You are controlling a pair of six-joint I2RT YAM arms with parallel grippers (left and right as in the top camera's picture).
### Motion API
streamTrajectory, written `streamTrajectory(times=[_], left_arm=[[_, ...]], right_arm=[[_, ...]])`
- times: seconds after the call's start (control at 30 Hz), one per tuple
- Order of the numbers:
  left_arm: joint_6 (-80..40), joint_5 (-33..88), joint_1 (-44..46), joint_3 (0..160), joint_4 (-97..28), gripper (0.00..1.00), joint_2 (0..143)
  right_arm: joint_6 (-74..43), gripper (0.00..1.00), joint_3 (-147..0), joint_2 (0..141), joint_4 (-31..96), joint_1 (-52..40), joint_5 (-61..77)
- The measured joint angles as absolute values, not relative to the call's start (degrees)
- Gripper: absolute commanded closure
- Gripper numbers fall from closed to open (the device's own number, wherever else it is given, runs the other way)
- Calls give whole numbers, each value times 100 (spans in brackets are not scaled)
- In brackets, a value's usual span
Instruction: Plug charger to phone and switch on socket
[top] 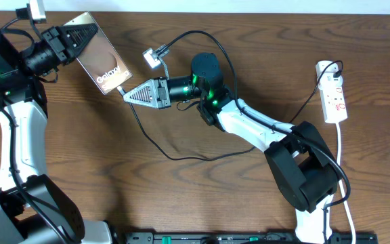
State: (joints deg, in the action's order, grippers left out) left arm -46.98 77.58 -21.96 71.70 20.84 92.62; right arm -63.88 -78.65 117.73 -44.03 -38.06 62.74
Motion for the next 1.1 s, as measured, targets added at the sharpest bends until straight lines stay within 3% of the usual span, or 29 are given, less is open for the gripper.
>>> streamTrajectory(times=[1.1], left_arm=[[-4805,7655,-2270,7170,2080,93,9262]], right_arm=[[-6213,99,-7865,11773,-4379,-3538,6259]])
